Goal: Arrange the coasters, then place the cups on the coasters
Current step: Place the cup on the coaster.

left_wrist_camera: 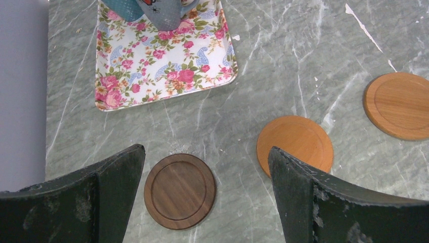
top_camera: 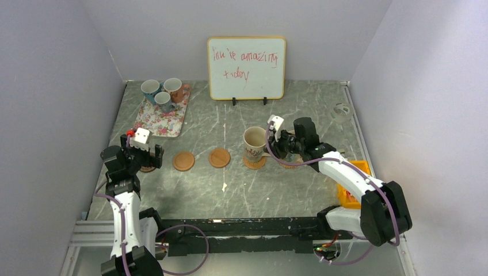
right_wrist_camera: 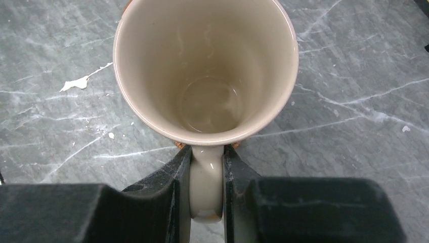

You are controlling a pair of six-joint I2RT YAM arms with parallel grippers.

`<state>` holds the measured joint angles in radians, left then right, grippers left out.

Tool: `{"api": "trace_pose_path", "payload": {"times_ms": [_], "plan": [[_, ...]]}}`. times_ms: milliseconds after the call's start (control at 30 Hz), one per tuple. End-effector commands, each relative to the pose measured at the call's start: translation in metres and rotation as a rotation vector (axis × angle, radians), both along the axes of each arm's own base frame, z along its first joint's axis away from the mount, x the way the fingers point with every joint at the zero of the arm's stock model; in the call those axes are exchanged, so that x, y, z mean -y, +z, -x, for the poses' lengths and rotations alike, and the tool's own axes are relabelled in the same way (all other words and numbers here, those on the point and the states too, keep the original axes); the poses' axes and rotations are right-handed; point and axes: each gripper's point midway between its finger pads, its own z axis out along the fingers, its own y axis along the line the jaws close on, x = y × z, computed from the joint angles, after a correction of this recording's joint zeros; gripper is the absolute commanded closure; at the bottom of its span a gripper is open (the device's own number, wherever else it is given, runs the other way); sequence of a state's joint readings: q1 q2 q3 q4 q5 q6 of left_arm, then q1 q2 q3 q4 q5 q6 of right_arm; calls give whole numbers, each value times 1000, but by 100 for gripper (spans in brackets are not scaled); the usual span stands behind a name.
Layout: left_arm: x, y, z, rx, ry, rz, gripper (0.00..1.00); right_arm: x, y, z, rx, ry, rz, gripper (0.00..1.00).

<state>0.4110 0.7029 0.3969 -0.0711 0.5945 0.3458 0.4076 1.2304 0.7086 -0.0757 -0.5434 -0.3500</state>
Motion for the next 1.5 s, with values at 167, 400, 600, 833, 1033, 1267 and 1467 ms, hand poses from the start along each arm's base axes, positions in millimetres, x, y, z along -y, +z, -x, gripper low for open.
{"api": "trace_pose_path", "payload": {"times_ms": [167, 400, 600, 833, 1033, 1267, 1467], "plan": [[-4, 8, -3, 35, 11, -16, 4, -12, 69, -22, 200, -9, -124, 100], [-5, 7, -4, 30, 16, -14, 4, -14, 84, -15, 200, -81, -90, 100], [-6, 7, -5, 30, 21, -13, 4, -13, 78, -16, 194, -149, -61, 100], [-8, 6, -5, 23, 33, -11, 4, -20, 80, -10, 173, -160, -125, 100], [-9, 7, -6, 26, 36, -16, 4, -20, 63, -17, 168, -183, -115, 100], [-9, 7, -5, 28, 37, -17, 4, -17, 52, -21, 169, -201, -90, 100], [-9, 6, -5, 26, 35, -16, 4, -18, 46, -21, 164, -195, -84, 100]]}}
